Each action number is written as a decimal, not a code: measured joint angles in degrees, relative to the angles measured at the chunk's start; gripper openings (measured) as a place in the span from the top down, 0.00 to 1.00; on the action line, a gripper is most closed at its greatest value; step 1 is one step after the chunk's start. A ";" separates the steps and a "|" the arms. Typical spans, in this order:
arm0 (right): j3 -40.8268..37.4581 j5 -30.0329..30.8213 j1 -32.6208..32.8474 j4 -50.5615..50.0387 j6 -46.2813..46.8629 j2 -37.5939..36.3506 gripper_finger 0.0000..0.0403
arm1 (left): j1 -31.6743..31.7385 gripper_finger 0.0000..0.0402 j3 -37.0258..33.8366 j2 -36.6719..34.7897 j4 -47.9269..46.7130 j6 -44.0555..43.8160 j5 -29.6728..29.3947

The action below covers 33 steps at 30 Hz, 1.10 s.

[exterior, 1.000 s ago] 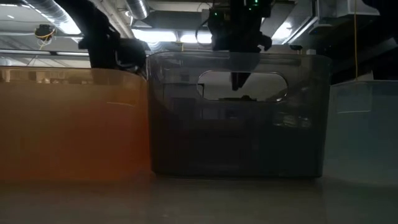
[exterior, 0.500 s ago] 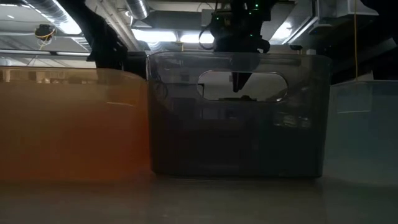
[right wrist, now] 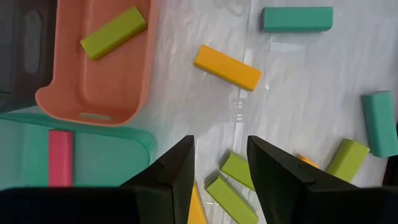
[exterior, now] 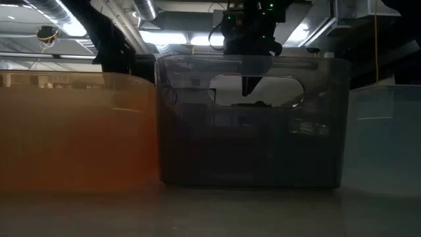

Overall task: Sort blocks
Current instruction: Put the yellow block into the bottom orange bin

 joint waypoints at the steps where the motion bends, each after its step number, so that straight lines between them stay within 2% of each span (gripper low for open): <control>1: 0.00 0.00 0.00 0.00 0.00 0.00 0.63 | -0.05 0.80 0.00 0.02 -0.11 -0.58 0.01; 11: 0.00 0.00 0.00 0.02 0.00 -0.01 0.63 | 0.51 0.58 0.01 0.01 1.86 0.90 -0.02; 17: 0.00 0.00 0.00 0.00 0.00 -0.01 0.63 | 1.65 0.53 0.04 0.64 2.09 1.26 0.48; 24: 0.00 -0.02 0.00 0.00 0.00 -0.01 0.63 | 2.91 0.57 0.33 4.25 1.99 1.41 2.86; 27: 0.00 -0.02 0.00 0.00 0.00 -0.01 0.63 | 3.02 0.65 0.29 4.50 1.80 -0.08 3.16; 31: 0.00 -0.02 0.00 -0.40 -0.02 -0.01 0.63 | 3.02 0.80 0.60 4.51 1.21 -2.00 2.98; 33: 0.00 -0.02 0.00 -2.24 0.00 -0.01 0.63 | 3.01 0.81 0.99 4.63 0.91 -3.66 2.82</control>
